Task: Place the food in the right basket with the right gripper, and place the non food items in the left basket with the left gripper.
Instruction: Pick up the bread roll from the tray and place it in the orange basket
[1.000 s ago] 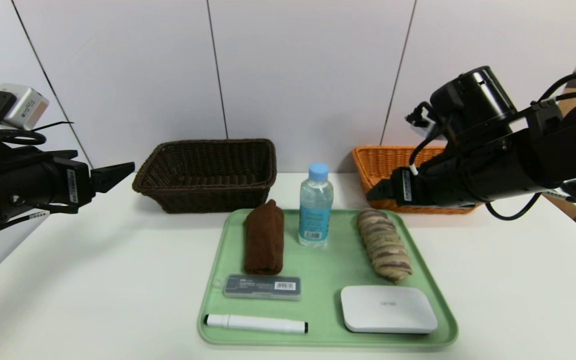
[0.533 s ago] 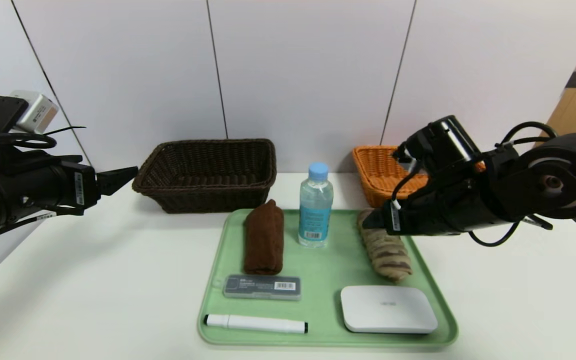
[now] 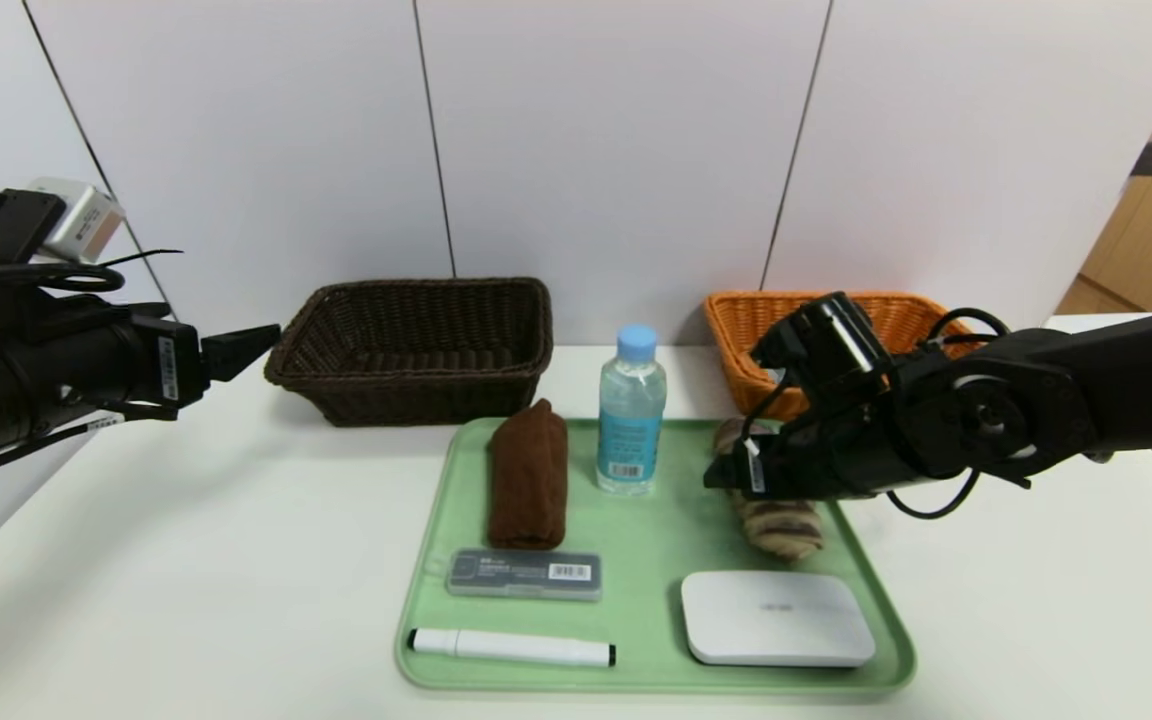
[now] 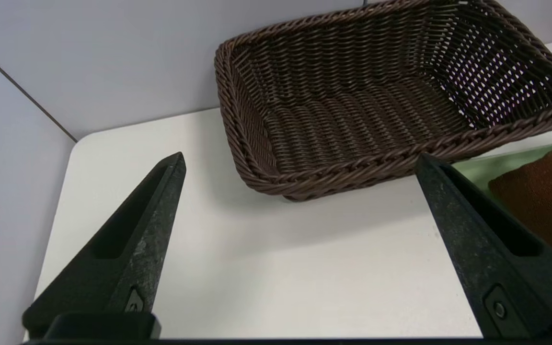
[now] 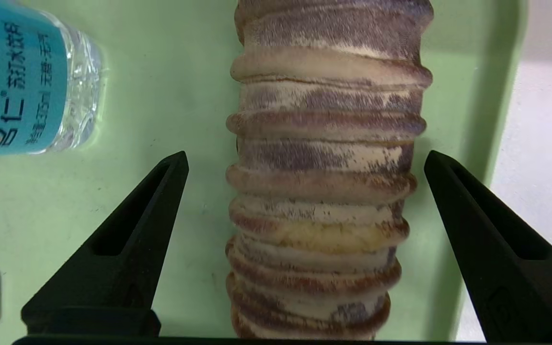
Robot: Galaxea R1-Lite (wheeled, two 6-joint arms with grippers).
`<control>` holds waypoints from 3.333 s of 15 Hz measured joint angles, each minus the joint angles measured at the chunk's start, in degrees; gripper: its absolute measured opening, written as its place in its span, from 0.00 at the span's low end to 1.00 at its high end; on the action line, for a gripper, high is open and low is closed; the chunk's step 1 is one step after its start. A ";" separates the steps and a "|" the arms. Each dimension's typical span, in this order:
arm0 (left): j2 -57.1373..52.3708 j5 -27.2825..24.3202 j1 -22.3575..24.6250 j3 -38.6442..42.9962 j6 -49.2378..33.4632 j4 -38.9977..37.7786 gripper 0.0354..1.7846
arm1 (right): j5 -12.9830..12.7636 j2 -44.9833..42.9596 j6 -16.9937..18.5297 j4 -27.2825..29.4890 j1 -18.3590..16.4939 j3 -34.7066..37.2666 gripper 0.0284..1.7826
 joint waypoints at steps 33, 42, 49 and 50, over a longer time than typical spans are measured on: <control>0.96 0.09 0.61 2.26 -1.05 -2.61 0.94 | 4.34 -8.08 -25.19 -43.57 -22.74 0.61 0.09; 1.33 0.02 1.32 2.32 -1.08 -2.58 0.94 | 4.14 7.28 -25.04 -46.29 -26.97 -3.69 0.09; 1.30 0.00 1.84 2.32 -0.95 -2.58 0.94 | 4.33 11.56 -25.05 -46.02 -28.15 -5.69 0.09; 1.33 0.00 1.82 2.32 -0.91 -2.58 0.94 | 4.33 11.69 -25.05 -46.00 -28.17 -5.73 0.09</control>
